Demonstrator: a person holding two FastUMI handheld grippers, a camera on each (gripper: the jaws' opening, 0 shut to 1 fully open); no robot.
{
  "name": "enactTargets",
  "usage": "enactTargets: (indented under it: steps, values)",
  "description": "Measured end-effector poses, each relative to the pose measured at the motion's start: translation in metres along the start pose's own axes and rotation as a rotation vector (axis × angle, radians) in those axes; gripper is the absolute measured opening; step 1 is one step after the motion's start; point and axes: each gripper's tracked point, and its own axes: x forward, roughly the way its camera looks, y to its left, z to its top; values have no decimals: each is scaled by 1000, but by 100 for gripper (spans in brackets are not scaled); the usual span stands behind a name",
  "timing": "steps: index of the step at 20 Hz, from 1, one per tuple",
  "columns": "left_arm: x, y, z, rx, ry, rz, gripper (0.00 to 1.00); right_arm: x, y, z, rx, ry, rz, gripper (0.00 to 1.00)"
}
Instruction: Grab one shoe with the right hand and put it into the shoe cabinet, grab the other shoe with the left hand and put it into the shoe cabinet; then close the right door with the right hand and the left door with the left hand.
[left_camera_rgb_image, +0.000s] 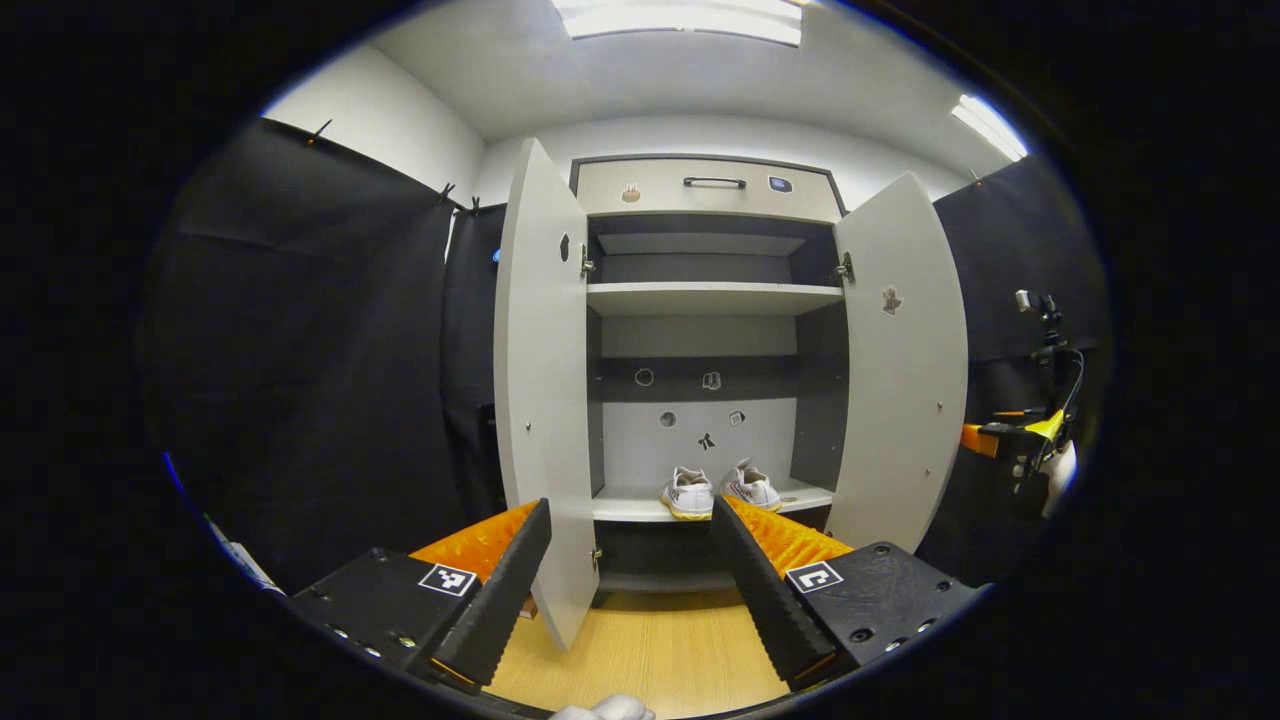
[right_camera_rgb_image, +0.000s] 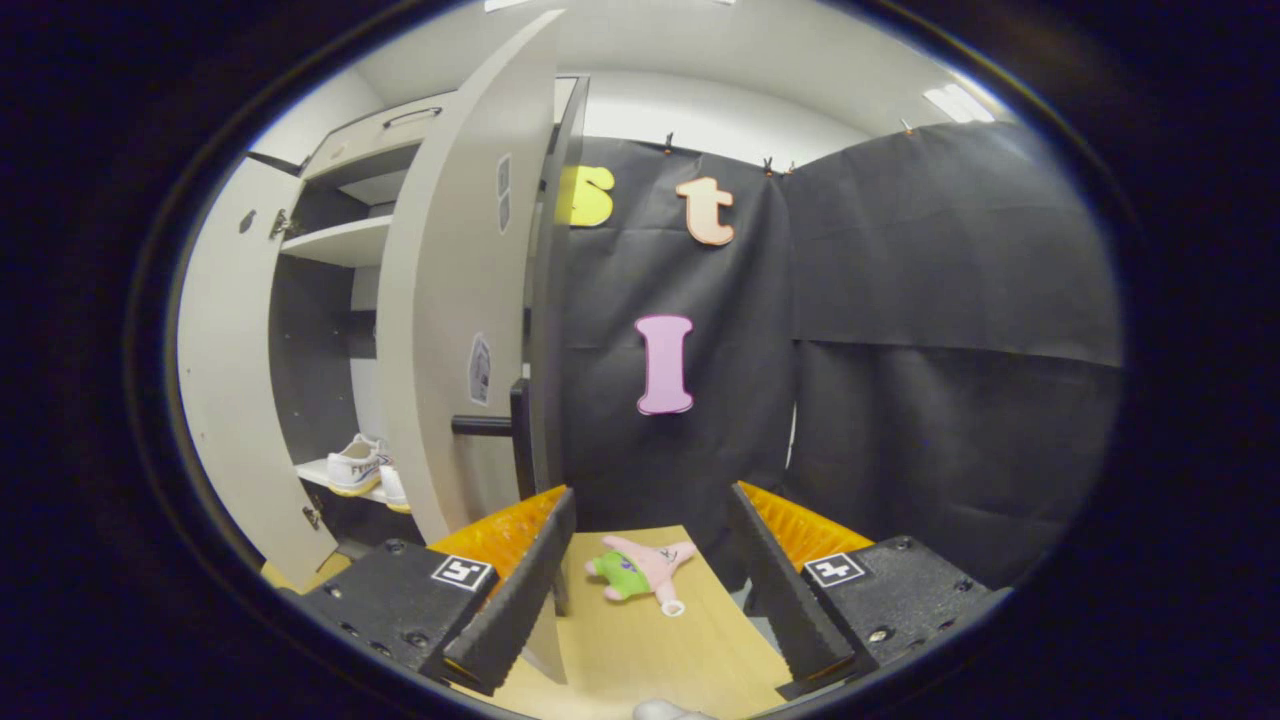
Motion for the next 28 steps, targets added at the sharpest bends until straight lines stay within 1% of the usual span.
enactTargets:
  steps: [1,3,5,6,7,8,9,10,11,13,14,15,16,17,18,19,23,26,28]
  values:
    - [-1,1,1,0,-3,1,96,-4,3,0,-10,-1,2,98]
    - [-3,4,0,10,-3,7,96,-5,7,2,-34,-7,-2,98]
    - [-4,9,-1,8,0,12,96,-10,19,2,-37,-8,15,98]
    - [-6,11,-3,3,5,15,96,-13,30,2,-29,-7,38,97]
    - [-7,14,-2,3,3,21,96,-17,43,2,-26,-6,63,92]
    - [-9,19,-3,9,3,30,96,-19,54,1,-34,-10,81,97]
    - [-10,23,-2,13,-1,38,96,-19,69,3,-40,-13,91,98]
    - [-12,27,-2,14,-1,44,96,-20,85,3,-42,-16,107,97]
    - [-13,32,-2,13,-2,51,96,-20,101,3,-35,-14,130,92]
    - [-17,42,-3,12,-2,69,96,-18,134,3,-24,-10,191,92]
    - [-18,48,-3,12,-1,79,96,-17,149,4,-29,-15,218,97]
    - [-20,53,-5,10,1,87,96,-16,164,8,-32,-25,243,97]
    - [-22,60,-7,9,5,97,96,-16,173,11,-32,-35,251,94]
    - [-23,65,-7,8,5,109,96,-20,182,15,-28,-45,266,99]
    - [-25,71,-7,5,8,118,96,-25,189,16,-23,-48,277,99]
    - [-26,75,-6,3,12,125,96,-31,195,18,-21,-54,286,100]
    - [-19,96,-10,4,21,145,96,-56,210,12,12,-26,327,99]
    - [-7,117,-18,8,32,162,96,-77,215,5,26,-1,337,100]
    - [-1,131,-25,9,38,172,96,-93,217,2,17,-10,344,100]
